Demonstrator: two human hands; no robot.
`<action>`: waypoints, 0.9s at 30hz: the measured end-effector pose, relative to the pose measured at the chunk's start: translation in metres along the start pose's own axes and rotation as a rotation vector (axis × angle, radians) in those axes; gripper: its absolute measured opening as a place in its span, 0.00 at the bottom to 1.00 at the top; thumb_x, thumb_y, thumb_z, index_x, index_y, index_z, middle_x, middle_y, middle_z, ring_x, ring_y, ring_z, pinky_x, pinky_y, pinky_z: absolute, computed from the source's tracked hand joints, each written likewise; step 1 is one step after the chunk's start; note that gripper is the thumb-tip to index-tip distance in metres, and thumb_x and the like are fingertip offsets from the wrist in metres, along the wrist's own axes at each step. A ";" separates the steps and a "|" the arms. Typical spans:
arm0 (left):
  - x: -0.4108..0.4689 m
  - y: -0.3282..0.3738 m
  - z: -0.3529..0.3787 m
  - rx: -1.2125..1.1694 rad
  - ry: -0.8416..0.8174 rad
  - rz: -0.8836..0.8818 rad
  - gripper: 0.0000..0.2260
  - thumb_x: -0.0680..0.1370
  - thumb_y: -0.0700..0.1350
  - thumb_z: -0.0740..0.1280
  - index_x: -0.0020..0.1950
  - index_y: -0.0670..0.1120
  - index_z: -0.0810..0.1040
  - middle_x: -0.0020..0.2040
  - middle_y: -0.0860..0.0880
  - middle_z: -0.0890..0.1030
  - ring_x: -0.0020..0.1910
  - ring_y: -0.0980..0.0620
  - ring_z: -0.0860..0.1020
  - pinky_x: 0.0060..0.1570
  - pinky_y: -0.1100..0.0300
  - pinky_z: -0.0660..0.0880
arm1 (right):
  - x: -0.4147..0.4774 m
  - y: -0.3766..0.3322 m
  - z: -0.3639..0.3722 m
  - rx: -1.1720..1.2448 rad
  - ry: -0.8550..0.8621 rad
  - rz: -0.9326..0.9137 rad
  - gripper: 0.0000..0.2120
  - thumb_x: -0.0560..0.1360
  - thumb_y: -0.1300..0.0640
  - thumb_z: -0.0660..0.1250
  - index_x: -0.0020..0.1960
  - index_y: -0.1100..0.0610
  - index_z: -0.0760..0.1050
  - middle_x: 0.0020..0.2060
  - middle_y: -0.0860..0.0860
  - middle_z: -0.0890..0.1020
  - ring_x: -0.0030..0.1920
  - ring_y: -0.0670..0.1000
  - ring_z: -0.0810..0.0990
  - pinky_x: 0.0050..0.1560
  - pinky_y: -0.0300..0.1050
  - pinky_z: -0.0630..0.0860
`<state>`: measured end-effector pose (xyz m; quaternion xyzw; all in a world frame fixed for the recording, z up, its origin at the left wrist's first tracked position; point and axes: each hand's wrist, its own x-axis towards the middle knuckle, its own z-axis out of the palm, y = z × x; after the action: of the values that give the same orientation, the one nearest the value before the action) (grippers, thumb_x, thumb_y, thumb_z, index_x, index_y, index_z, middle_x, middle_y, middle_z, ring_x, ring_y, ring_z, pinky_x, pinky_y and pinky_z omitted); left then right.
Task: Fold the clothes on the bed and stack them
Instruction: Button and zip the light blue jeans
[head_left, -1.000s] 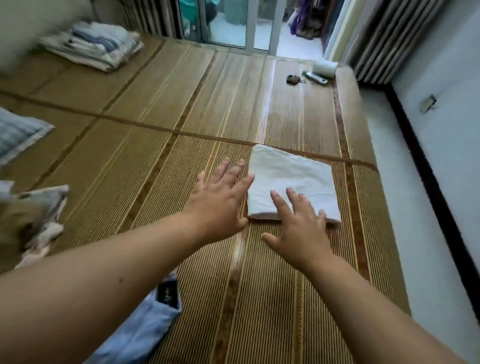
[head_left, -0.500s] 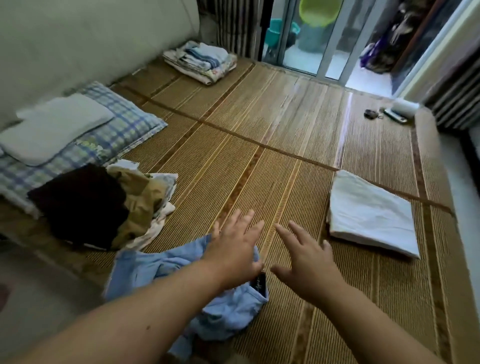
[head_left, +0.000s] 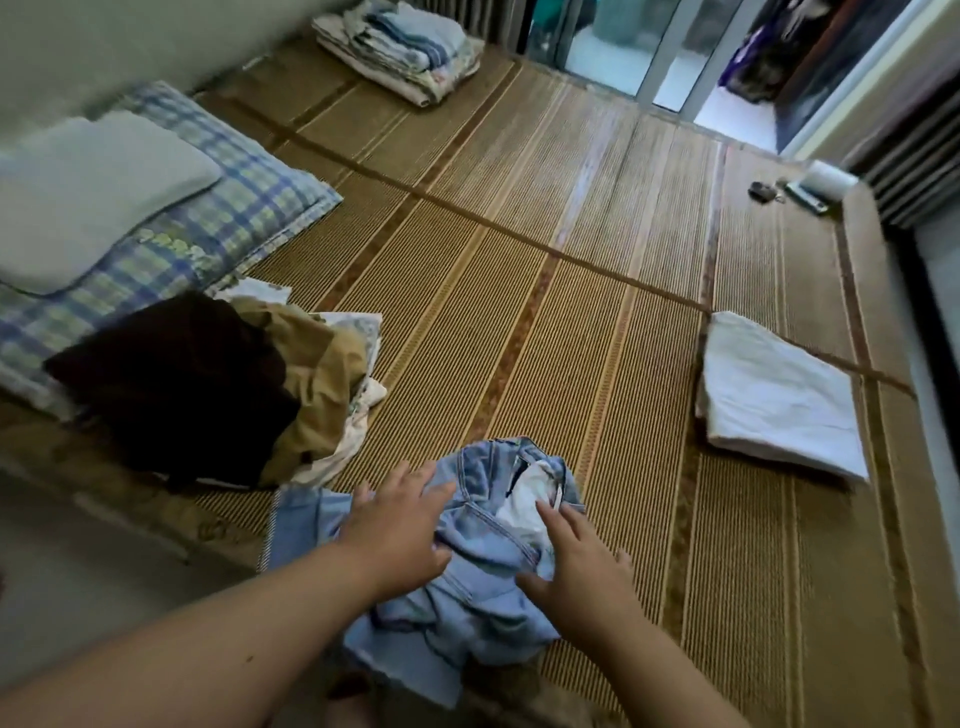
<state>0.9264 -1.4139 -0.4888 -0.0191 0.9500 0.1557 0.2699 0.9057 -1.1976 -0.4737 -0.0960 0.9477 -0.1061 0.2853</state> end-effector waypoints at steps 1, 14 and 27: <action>0.008 -0.001 0.006 0.004 -0.012 0.005 0.34 0.74 0.59 0.63 0.77 0.58 0.52 0.79 0.52 0.48 0.77 0.47 0.45 0.71 0.38 0.50 | 0.002 0.007 0.009 0.017 -0.013 0.027 0.40 0.73 0.37 0.64 0.77 0.40 0.45 0.77 0.45 0.52 0.75 0.50 0.58 0.71 0.63 0.55; 0.158 -0.009 0.130 0.132 -0.160 0.055 0.36 0.73 0.60 0.65 0.77 0.56 0.52 0.78 0.50 0.54 0.76 0.46 0.54 0.70 0.39 0.56 | 0.109 0.058 0.185 0.310 -0.073 0.683 0.47 0.71 0.33 0.63 0.78 0.47 0.39 0.75 0.61 0.46 0.72 0.67 0.55 0.71 0.56 0.58; 0.131 0.021 0.111 -0.279 0.169 0.204 0.01 0.74 0.48 0.66 0.43 0.53 0.74 0.43 0.51 0.78 0.46 0.49 0.76 0.46 0.52 0.74 | 0.091 0.113 0.131 0.821 0.521 0.632 0.06 0.76 0.59 0.65 0.41 0.51 0.78 0.38 0.52 0.82 0.40 0.54 0.79 0.43 0.53 0.78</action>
<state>0.8680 -1.3538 -0.6405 0.0272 0.9356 0.3102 0.1665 0.8910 -1.1305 -0.6570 0.3395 0.8505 -0.3949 0.0744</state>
